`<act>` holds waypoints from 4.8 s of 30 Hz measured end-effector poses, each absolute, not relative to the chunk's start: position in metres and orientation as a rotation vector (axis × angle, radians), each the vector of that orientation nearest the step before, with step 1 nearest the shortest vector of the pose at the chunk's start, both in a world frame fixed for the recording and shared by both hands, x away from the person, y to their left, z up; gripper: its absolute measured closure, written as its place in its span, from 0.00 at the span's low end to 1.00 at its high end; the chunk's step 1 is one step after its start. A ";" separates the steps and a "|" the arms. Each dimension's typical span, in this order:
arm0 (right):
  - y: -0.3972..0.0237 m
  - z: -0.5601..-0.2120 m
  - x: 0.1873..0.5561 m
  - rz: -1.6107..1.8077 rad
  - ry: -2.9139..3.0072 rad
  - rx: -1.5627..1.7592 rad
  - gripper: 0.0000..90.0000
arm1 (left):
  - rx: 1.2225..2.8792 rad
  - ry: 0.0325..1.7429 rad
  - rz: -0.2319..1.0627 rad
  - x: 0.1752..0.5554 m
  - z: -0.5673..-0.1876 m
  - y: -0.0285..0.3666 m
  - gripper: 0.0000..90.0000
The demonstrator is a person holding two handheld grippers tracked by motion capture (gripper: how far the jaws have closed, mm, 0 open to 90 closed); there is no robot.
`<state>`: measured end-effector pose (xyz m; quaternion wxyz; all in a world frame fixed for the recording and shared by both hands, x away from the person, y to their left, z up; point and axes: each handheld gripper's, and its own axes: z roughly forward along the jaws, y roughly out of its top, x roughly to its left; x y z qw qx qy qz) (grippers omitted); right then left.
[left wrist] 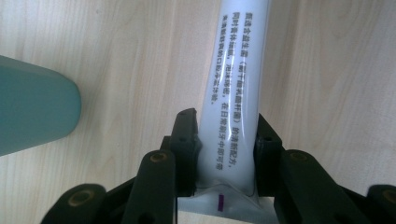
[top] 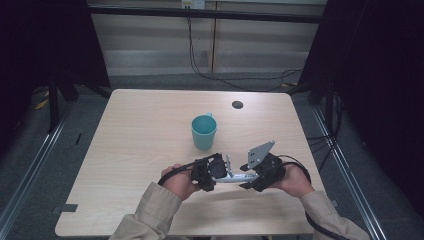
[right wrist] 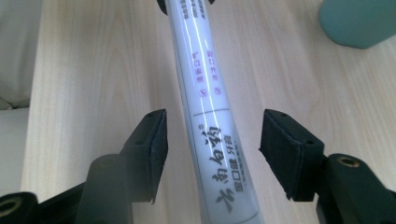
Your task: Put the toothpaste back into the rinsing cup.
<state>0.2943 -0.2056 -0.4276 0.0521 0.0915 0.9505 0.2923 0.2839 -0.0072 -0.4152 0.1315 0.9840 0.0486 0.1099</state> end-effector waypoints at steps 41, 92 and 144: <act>-0.191 -0.430 0.301 0.819 2.978 0.295 0.71 | 2.841 0.128 0.294 0.286 -0.417 -0.019 0.76; -0.190 -0.434 0.299 0.785 2.975 0.216 0.84 | 2.631 0.198 0.186 0.296 -0.389 -0.004 0.46; -0.216 -0.416 0.333 1.484 2.431 0.829 0.84 | 2.355 0.750 0.312 0.295 -0.491 0.116 0.22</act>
